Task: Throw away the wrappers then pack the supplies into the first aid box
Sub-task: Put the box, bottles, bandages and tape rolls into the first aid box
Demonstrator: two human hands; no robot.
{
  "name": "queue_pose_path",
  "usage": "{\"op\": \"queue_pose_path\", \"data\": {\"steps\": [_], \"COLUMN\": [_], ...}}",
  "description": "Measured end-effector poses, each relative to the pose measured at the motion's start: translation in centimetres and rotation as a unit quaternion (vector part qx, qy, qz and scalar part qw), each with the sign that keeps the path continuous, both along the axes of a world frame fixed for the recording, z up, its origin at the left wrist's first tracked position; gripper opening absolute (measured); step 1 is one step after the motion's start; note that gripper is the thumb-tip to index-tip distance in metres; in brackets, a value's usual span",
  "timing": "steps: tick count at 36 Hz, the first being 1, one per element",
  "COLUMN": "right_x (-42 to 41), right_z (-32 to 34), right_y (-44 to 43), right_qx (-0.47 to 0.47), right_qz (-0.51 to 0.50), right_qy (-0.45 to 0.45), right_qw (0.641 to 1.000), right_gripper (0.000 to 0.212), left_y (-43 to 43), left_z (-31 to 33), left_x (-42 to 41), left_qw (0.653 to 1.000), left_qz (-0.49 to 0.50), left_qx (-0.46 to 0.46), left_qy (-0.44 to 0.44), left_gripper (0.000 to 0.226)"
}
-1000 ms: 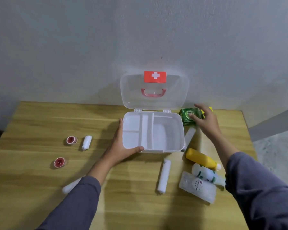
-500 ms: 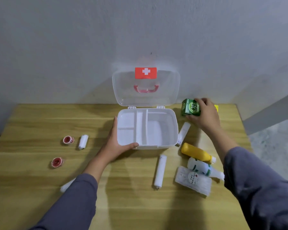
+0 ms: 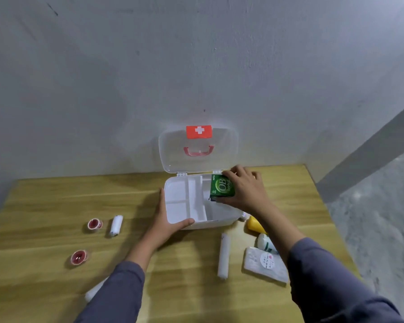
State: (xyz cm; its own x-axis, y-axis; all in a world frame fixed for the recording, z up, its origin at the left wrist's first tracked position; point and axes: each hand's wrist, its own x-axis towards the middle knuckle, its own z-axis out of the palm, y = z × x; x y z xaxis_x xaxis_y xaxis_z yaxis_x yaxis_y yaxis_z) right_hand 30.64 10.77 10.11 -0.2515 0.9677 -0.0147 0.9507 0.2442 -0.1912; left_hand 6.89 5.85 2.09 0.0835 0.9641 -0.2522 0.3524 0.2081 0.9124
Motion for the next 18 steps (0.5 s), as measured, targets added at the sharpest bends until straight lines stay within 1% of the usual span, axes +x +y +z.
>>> {"op": "queue_pose_path", "data": {"steps": [3,7,11,18], "right_x": [-0.6,-0.4,0.1,-0.5], "right_z": [-0.3,0.0,0.3,-0.3], "right_y": [0.6,1.1,1.3,1.8], "right_qx": [-0.014,-0.054,-0.073,-0.078], "right_qz": [0.016,0.006,-0.018,0.03], "right_qy": [-0.045,-0.104,-0.099,-0.086], "right_qw": [0.999,0.993,0.992,0.993], "right_gripper": [0.077,0.083,0.083,0.083], "left_y": [-0.1,0.1,0.0,0.0], "left_z": [-0.1,-0.2,-0.1,-0.3], "left_x": [-0.1,-0.2,-0.1,-0.2], "left_qw": [1.0,1.0,0.999,1.0], "left_qz": [0.0,-0.008,-0.006,0.001], "left_qx": [-0.01,-0.022,-0.024,-0.024], "left_qy": [0.008,0.015,0.022,0.019], "left_gripper": [0.13,0.134,0.139,0.137]}}
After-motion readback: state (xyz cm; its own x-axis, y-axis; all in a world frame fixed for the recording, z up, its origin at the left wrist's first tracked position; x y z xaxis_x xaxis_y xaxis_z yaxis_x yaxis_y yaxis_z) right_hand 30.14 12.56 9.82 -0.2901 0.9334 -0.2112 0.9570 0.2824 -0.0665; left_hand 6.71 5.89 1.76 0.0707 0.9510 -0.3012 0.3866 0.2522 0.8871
